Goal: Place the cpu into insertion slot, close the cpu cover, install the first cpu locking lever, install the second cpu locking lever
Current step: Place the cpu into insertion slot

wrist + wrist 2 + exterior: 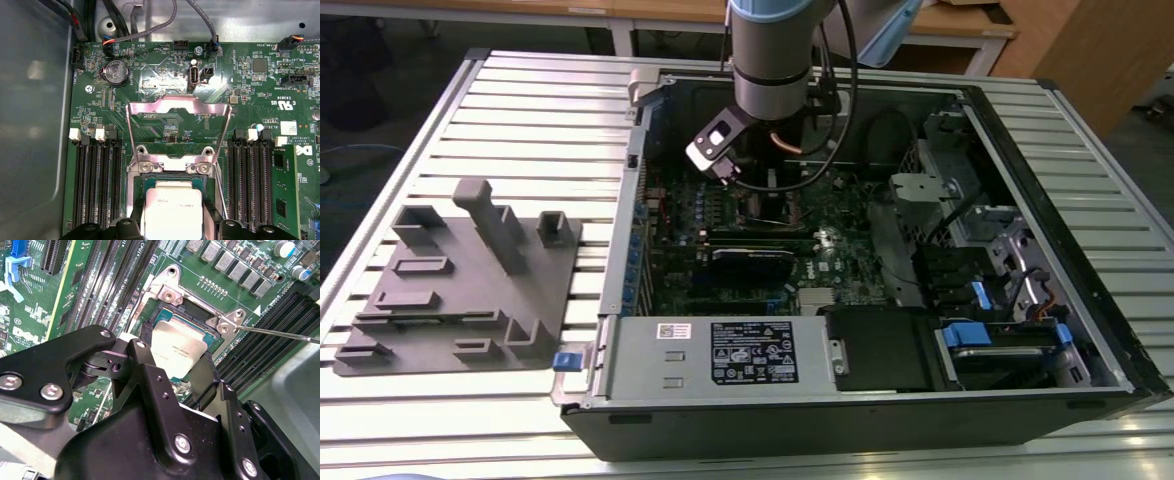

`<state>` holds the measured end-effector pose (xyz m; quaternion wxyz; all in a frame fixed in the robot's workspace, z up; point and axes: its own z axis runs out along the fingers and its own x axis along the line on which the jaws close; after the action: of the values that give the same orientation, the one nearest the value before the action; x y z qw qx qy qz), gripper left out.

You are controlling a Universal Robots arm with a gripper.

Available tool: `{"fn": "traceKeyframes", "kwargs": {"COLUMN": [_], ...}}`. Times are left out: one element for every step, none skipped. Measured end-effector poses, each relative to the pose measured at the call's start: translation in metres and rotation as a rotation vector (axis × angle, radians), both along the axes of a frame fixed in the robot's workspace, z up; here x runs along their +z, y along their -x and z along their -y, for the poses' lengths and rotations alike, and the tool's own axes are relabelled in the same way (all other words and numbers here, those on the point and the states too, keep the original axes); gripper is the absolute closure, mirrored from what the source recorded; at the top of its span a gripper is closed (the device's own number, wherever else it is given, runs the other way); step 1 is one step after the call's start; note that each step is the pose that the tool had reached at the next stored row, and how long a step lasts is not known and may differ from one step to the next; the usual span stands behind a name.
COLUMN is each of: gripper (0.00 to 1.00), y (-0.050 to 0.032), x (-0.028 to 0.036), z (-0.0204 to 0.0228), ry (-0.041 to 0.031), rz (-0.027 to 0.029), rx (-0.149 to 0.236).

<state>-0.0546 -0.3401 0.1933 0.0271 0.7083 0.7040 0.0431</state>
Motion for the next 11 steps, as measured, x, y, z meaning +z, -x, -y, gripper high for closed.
{"fn": "traceKeyframes", "kwargs": {"gripper": [0.46,0.46,0.46,0.46,0.46,0.46,0.46,0.46,0.46,0.46,0.46], "y": [0.0,0.0002,0.0007,0.0008,0.0008,0.0008,0.0009,0.0009,0.0009,0.0009,0.0009], "x": [0.0,0.0,0.0001,0.0001,0.0001,0.0,0.0,-0.0002,-0.0004,-0.0004,-0.0005], "z": [0.0,0.0,0.0,0.0,0.0,0.0,0.0,0.0,0.0,0.0,0.0], "ry": [0.0,-0.0002,-0.0003,-0.0004,-0.0005,-0.0005,-0.0006,-0.0005,-0.0005,-0.0005,-0.0005], "rz": [0.0,0.0003,0.0007,0.0008,0.0009,0.001,0.001,0.0011,0.0013,0.0013,0.0013], "rx": [0.0,0.0,0.0,0.0,0.0,0.0,0.0,0.0,0.0,0.0,0.0]}}
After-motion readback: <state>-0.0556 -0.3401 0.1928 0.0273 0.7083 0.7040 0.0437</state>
